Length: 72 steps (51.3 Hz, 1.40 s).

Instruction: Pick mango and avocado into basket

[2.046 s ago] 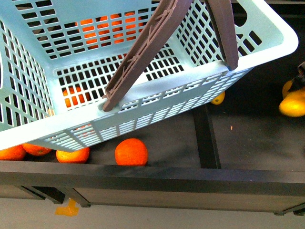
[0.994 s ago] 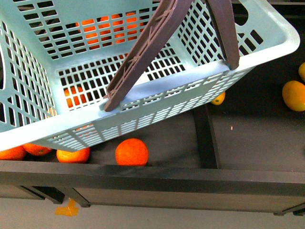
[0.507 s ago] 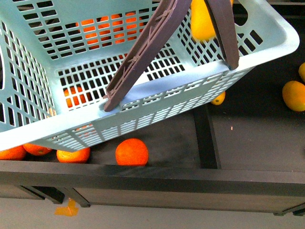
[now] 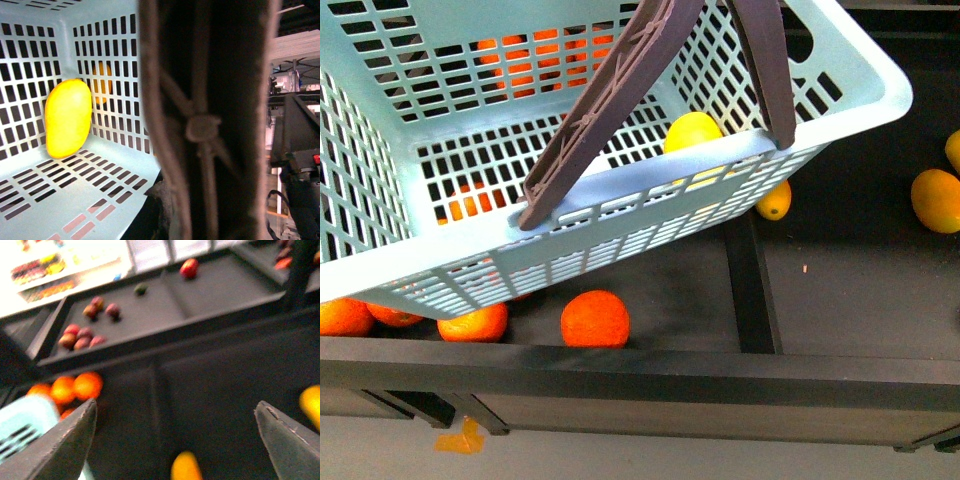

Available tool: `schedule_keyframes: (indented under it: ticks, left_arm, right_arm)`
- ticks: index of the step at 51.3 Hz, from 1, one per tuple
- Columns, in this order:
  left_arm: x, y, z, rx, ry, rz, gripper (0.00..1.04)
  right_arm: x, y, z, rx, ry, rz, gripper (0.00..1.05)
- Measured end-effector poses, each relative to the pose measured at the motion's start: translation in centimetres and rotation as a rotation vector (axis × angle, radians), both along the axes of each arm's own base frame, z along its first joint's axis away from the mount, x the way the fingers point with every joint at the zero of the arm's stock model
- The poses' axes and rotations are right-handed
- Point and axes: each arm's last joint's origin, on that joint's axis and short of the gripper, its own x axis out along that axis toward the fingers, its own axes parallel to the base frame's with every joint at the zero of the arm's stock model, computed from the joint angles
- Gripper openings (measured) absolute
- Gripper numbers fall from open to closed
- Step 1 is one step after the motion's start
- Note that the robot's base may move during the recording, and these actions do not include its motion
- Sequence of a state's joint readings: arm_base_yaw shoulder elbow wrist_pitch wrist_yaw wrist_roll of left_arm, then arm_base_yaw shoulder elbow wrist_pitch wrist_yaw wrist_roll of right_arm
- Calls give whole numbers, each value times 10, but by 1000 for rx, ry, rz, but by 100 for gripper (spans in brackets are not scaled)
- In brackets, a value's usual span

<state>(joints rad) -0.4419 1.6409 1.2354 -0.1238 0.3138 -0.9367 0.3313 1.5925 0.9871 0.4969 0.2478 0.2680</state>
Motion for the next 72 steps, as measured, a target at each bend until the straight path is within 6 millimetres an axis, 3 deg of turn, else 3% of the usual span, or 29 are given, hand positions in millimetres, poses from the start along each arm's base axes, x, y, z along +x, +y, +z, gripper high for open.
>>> schedule_keyframes:
  ticks: [7,20,26,38,50,62,72]
  left_arm:
    - [-1,-3,0,-4,1,-17,4]
    - [-1,-2,0,-4,3,-9,4]
    - [-1,-2,0,-4,3,-9,4]
    - [-1,-2,0,-8,4,-15,4]
    - [-1,-2,0,-5,3,-10,4]
    - [-1,-2,0,-8,5,-14,4]
    - [-1,-2,0,-7,5,-13,4]
  right_arm:
    - [-25,-21,-13,-129,-123,-65,71]
    - [-89,-65,-53,-218,-112,-66,22]
    - [-110,-76,-64,-231,-105,-62,2]
    - [-147,-92,-80,-233,-105,-65,2]
    - [-171,-105,-88,-232,-106,-47,2]
    - [-175,-109,-89,-234,-111,-67,51]
    - [-175,-109,-89,-234,-111,-68,78]
